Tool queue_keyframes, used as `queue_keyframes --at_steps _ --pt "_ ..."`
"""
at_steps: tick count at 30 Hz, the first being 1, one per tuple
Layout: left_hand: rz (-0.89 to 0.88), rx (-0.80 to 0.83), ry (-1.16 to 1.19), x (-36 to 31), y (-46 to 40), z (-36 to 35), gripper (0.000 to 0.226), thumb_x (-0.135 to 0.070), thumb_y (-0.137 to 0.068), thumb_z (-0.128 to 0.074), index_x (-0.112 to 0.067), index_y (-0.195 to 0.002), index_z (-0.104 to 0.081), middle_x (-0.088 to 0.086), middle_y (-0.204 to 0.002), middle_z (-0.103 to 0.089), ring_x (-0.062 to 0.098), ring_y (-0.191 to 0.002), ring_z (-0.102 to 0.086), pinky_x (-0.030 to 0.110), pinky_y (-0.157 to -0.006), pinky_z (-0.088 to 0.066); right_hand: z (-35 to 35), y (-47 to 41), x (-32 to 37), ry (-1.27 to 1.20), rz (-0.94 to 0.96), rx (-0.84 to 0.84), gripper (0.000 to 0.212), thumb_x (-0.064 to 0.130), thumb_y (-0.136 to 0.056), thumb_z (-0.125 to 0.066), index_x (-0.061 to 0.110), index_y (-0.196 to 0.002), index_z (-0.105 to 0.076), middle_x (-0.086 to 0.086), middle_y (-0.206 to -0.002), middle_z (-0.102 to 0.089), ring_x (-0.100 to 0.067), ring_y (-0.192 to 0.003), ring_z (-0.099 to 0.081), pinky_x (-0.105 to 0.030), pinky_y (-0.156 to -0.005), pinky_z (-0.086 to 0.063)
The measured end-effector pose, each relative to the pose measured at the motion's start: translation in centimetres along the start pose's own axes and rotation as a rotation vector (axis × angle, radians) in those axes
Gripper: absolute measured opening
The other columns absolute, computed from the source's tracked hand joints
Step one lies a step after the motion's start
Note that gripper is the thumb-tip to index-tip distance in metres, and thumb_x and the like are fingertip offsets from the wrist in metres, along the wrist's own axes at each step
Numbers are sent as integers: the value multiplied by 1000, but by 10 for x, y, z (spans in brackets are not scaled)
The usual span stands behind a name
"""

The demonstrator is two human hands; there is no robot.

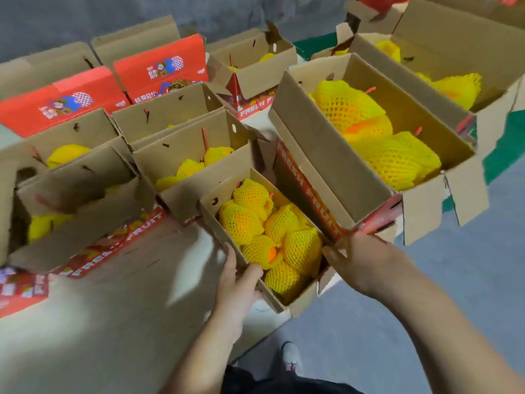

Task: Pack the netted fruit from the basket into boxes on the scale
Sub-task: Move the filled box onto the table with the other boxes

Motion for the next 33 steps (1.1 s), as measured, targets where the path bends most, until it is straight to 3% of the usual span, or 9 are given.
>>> queue_keyframes --at_steps 4,8,14,16,19,21,25,28,33 --pt "7 9 -27 1 4 2 69 -7 -100 -56 -52 -151 -43 0 -135 -69 26 -113 -74 37 -84 -64 1 1 29 -66 240 -107 38 56 -101 -46 26 -114 -64 -4 -89 -67 -33 -87 -64 -37 -73 -50" --pt "-4 46 -79 2 7 -1 61 -11 -99 -56 -58 -138 -55 -2 -127 -74 22 -110 -75 33 -82 -63 -28 -2 58 -208 509 -143 51 48 -100 -52 30 -148 -47 -1 -137 -55 -25 -127 -50 -43 -105 -48" --pt "20 71 -265 -22 -9 -6 66 -32 -74 -67 -74 -123 -55 -10 -114 -75 19 -109 -71 42 -100 -58 -70 -42 57 119 397 -183 87 63 -95 -44 35 -161 6 -11 -170 9 -32 -155 18 -50 -127 -7" --pt "25 67 -257 -32 -18 -5 79 -37 -65 -67 -63 -139 -53 -6 -122 -72 18 -107 -67 45 -102 -54 -74 -48 61 92 380 -176 91 62 -93 -45 37 -160 11 -12 -170 11 -33 -155 21 -54 -128 -6" --pt "1 72 -281 -41 -22 -1 82 -34 -70 -72 -53 -147 -52 -7 -124 -72 2 -88 -60 22 -86 -50 -67 -53 66 -30 323 -175 95 59 -92 -49 43 -157 18 -10 -170 5 -36 -156 12 -58 -126 -9" --pt "-22 66 -230 -35 -19 4 74 -31 -87 -76 -54 -149 -44 -34 -126 -64 -18 -93 -59 8 -78 -46 -61 -56 74 -60 306 -186 98 58 -93 -50 40 -157 22 -6 -170 0 -37 -156 8 -57 -125 -4" --pt "28 -124 -60 -25 -9 18 39 -35 -99 -69 -36 -138 -63 -11 -141 -63 5 -124 -60 14 -84 -48 -42 -68 105 -133 337 -218 92 42 -94 -59 33 -163 2 -1 -171 11 -29 -158 6 -54 -127 -3" --pt "-157 -274 -115 -61 -13 49 24 -9 -101 -62 -27 -114 -71 -5 -123 -73 8 -112 -67 18 -95 -51 -31 -83 130 -199 358 -245 79 32 -95 -62 27 -162 -22 1 -173 4 -26 -157 -6 -48 -124 -20" --pt "-427 -438 -334 -151 -41 111 31 -5 -96 -57 -18 -121 -69 3 -112 -71 7 -91 -64 11 -70 -47 -22 -115 171 -326 281 -292 70 45 -102 -51 23 -162 -24 -4 -173 -11 -24 -159 -7 -46 -124 -13"
Point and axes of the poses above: each hand's wrist, its own y-axis away from the middle knuckle, its own z-axis out of the back of the hand, x = y × z, the point moved 6 cm from there along -y, towards the middle knuckle
